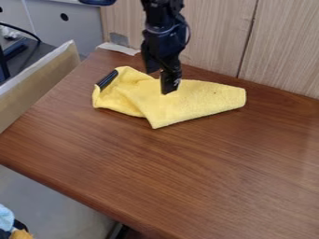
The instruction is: Move the cloth to the middle of the table
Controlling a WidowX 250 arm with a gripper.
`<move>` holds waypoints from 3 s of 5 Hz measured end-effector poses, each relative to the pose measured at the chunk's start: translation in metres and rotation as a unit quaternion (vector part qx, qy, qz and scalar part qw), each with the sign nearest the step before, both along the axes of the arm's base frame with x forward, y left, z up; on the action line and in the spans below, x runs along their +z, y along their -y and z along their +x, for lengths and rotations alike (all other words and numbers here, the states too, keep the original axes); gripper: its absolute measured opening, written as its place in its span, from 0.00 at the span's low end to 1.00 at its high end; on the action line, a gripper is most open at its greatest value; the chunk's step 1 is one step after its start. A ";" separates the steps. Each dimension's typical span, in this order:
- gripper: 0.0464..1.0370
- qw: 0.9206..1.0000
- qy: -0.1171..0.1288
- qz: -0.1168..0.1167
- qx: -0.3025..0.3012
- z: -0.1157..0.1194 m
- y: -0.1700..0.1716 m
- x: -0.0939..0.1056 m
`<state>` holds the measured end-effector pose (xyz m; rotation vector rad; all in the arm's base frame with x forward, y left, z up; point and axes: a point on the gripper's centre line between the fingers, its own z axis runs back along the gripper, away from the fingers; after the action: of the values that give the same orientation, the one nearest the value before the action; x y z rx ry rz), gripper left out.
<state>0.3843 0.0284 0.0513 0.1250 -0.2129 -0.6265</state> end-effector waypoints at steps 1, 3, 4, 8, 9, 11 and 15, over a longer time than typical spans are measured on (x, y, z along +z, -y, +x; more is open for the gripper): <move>0.96 0.999 -0.020 0.019 -0.025 0.015 0.003 -0.010; 0.96 0.996 -0.045 0.005 -0.074 0.045 0.012 -0.030; 0.93 0.993 -0.054 -0.005 -0.105 0.056 0.016 -0.035; 0.02 0.989 -0.069 -0.009 -0.128 0.053 0.022 -0.050; 0.01 0.989 -0.072 -0.009 -0.127 0.049 0.022 -0.054; 0.01 0.991 -0.046 -0.004 -0.122 0.040 0.024 -0.029; 0.01 0.992 -0.009 0.008 -0.129 -0.016 0.050 0.005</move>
<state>0.3686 -0.0212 0.0563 0.1088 -0.2078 -0.8867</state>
